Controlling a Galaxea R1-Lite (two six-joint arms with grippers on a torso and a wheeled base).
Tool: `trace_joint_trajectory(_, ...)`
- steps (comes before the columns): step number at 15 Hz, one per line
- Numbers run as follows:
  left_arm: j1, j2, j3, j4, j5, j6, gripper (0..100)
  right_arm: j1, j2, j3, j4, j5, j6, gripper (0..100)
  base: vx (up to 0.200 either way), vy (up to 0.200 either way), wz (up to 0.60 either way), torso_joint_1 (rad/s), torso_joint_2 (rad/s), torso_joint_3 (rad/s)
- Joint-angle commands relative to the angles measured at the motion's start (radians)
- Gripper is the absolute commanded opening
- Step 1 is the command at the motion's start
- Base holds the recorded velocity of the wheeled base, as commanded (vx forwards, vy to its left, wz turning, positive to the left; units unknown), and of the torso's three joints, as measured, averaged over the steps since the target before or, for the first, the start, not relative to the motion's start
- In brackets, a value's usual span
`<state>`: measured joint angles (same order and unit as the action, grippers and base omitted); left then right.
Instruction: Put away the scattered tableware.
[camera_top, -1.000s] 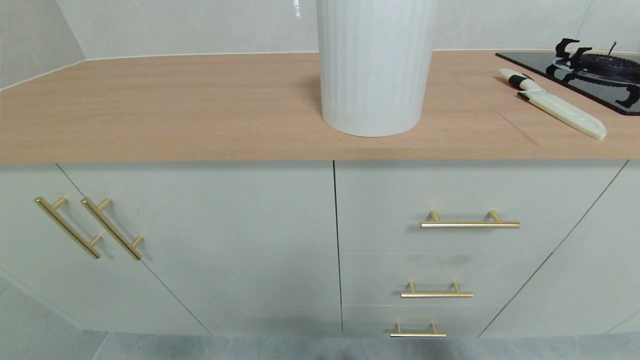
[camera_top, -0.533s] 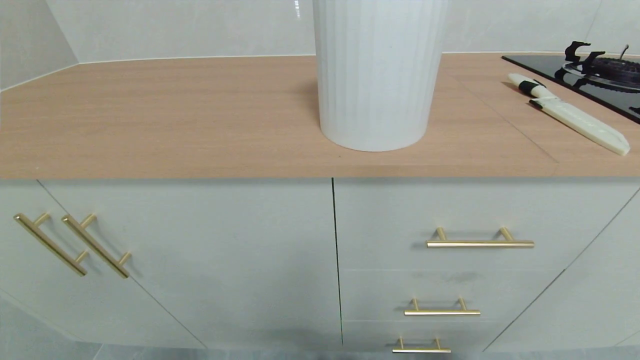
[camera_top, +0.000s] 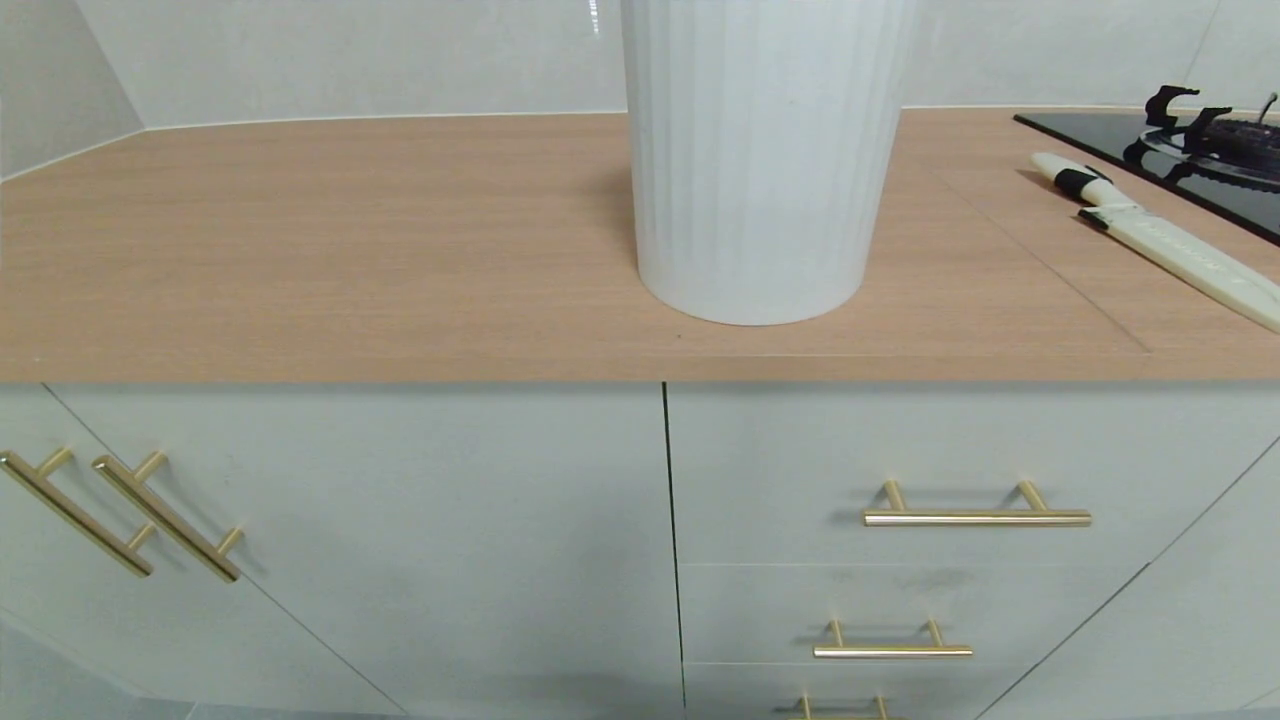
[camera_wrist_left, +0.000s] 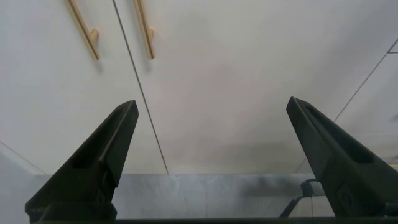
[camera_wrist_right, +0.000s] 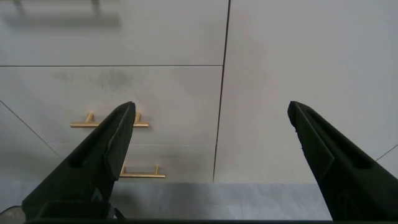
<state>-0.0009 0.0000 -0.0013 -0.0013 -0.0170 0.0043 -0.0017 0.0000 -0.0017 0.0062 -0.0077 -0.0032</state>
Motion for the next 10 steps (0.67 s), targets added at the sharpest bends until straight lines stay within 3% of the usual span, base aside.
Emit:
trace_joint_trajectory(1, 0.001, 0.002, 0.0, 0.0, 0.0, 0.0, 100, 0.0, 0.002, 0.0, 0.0, 0.0, -0.001, 100, 0.0, 0.0, 0.0, 0.0, 0.0, 0.0)
trace_joint_trajectory(6, -0.001, 0.002, 0.0, 0.0, 0.0, 0.0, 100, 0.0, 0.002, 0.0, 0.0, 0.0, -0.001, 100, 0.0, 0.0, 0.0, 0.011, -0.03, -0.007)
trace_joint_trajectory(10, 0.001, 0.002, 0.0, 0.0, 0.0, 0.0, 100, 0.0, 0.002, 0.0, 0.0, 0.0, -0.001, 100, 0.0, 0.0, 0.0, 0.147, -0.2, -0.227)
